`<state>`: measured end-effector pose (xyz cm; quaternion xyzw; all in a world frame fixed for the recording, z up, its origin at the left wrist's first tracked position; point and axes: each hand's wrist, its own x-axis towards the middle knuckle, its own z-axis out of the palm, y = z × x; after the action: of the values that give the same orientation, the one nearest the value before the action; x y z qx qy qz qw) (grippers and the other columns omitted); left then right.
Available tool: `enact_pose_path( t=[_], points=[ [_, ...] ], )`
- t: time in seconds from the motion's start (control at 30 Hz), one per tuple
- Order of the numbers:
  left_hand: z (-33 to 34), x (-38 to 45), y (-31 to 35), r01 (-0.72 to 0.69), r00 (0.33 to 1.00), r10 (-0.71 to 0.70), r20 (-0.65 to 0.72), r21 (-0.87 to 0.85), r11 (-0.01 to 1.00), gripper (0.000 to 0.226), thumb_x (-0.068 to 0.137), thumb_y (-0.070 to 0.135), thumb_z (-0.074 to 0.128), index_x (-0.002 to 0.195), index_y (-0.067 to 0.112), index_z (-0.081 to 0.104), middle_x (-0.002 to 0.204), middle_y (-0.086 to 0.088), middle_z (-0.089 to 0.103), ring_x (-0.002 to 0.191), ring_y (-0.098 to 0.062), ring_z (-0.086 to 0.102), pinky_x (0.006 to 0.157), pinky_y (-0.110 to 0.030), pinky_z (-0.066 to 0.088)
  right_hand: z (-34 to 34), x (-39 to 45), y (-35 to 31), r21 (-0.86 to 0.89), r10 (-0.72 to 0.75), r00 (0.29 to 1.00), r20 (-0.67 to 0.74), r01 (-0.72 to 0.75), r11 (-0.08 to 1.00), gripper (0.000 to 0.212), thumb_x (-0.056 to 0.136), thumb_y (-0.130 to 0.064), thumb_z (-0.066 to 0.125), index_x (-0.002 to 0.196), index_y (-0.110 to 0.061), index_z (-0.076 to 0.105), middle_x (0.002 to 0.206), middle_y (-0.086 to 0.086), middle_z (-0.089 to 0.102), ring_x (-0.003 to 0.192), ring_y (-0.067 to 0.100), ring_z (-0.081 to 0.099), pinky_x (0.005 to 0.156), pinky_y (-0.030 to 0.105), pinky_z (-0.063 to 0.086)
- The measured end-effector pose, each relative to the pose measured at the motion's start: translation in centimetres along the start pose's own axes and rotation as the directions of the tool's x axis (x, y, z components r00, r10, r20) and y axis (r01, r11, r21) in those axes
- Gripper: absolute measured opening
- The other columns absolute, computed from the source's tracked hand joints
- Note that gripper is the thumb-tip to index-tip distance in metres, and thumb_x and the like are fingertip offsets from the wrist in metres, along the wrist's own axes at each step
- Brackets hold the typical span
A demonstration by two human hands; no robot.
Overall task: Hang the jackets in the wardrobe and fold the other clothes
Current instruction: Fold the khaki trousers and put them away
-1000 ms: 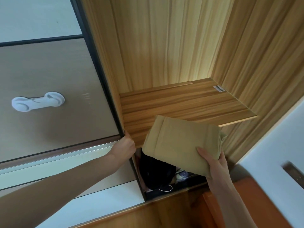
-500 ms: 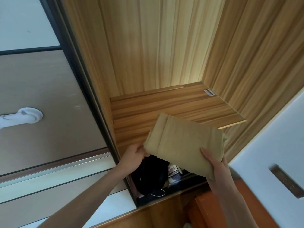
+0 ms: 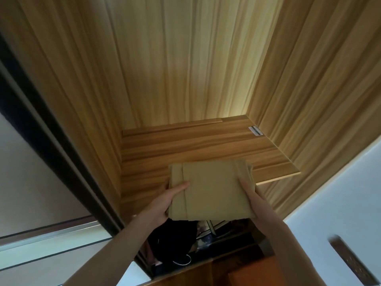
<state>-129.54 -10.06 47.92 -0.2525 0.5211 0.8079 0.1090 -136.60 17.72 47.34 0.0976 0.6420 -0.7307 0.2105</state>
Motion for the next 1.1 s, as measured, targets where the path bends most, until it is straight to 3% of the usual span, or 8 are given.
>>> enact_pose_path(
  t=[0.13,0.27,0.33,0.47,0.67,0.8,1.0,1.1],
  points=[
    [1.8,3.3,-0.1,-0.06,0.988,0.056,-0.145,-0.023,0.998,0.087,0.064,0.041,0.098,0.141,0.028,0.058,0.12,-0.008,0.076,0.106,-0.031,0.074,0.081,-0.051,0.064,-0.8,5.6,-1.3,-0.084,0.054,0.998,-0.011,-0.055,0.995,0.091,0.065,-0.079,0.081,0.139,-0.028,0.064,0.126,-0.004,0.075,0.117,0.023,0.071,0.107,0.051,0.054],
    [2.7,6.6,-0.3,-0.084,0.97,0.077,-0.232,-0.019,0.996,0.09,0.061,0.045,0.1,0.14,0.035,0.057,0.119,-0.002,0.073,0.105,-0.024,0.072,0.08,-0.047,0.065,-1.4,10.5,-1.5,-0.151,0.121,0.993,0.005,-0.118,0.981,0.088,0.067,-0.081,0.077,0.137,-0.029,0.064,0.123,0.001,0.076,0.111,0.026,0.073,0.085,0.045,0.062],
    [2.9,8.3,-0.7,-0.077,0.96,0.069,-0.27,-0.018,0.997,0.092,0.057,0.049,0.102,0.137,0.035,0.058,0.118,-0.001,0.074,0.103,-0.023,0.073,0.073,-0.044,0.065,-1.6,13.0,-1.2,-0.196,0.148,0.989,-0.006,-0.146,0.97,0.087,0.073,-0.079,0.073,0.141,-0.026,0.061,0.127,0.003,0.072,0.114,0.027,0.069,0.092,0.047,0.06],
    [2.6,11.7,-1.6,-0.114,0.944,0.095,-0.316,-0.044,0.992,0.097,0.057,0.049,0.102,0.141,0.025,0.06,0.119,-0.002,0.076,0.105,-0.022,0.075,0.082,-0.042,0.065,-1.6,17.1,-0.6,-0.275,0.165,0.986,0.02,-0.153,0.949,0.082,0.083,-0.076,0.065,0.147,-0.024,0.058,0.137,0.006,0.064,0.123,0.029,0.061,0.113,0.053,0.046],
    [2.3,15.3,-2.5,-0.164,0.899,0.172,-0.403,0.055,0.985,0.069,0.079,0.041,0.09,0.137,0.022,0.056,0.114,0.003,0.071,0.098,-0.015,0.071,0.072,-0.027,0.06,-0.9,21.2,-0.8,-0.392,0.186,0.981,0.054,-0.151,0.907,0.083,0.091,-0.074,0.056,0.153,-0.019,0.05,0.144,0.008,0.057,0.126,0.03,0.056,0.115,0.05,0.043],
    [2.4,17.5,-3.4,-0.135,0.827,0.262,-0.497,0.278,0.951,0.064,0.089,0.038,0.081,0.141,0.012,0.055,0.129,-0.007,0.068,0.111,-0.025,0.067,0.099,-0.043,0.056,-0.5,22.6,-0.5,-0.482,0.162,0.985,0.061,-0.114,0.869,0.075,0.099,-0.066,0.052,0.152,-0.014,0.049,0.146,0.009,0.056,0.123,0.028,0.056,0.109,0.045,0.045],
    [3.0,18.9,-4.1,0.087,0.697,0.456,-0.553,0.697,0.712,0.075,0.095,0.052,0.067,0.153,0.015,0.038,0.144,-0.01,0.053,0.135,-0.035,0.049,0.114,-0.053,0.037,0.0,23.1,0.2,-0.816,-0.045,0.999,0.022,0.044,0.576,0.064,0.108,-0.058,0.036,0.149,-0.011,0.05,0.152,0.02,0.047,0.145,0.043,0.034,0.12,0.052,0.029],
    [3.3,18.5,-4.2,0.105,0.66,0.584,-0.473,0.827,0.552,0.075,0.1,0.053,0.058,0.161,0.021,0.029,0.153,-0.01,0.039,0.14,-0.033,0.036,0.113,-0.053,0.032,1.0,22.1,1.0,-0.845,-0.126,0.991,-0.051,0.024,0.534,0.065,0.108,-0.055,0.036,0.157,-0.011,0.036,0.157,0.018,0.039,0.144,0.041,0.033,0.118,0.051,0.027]
  ],
)
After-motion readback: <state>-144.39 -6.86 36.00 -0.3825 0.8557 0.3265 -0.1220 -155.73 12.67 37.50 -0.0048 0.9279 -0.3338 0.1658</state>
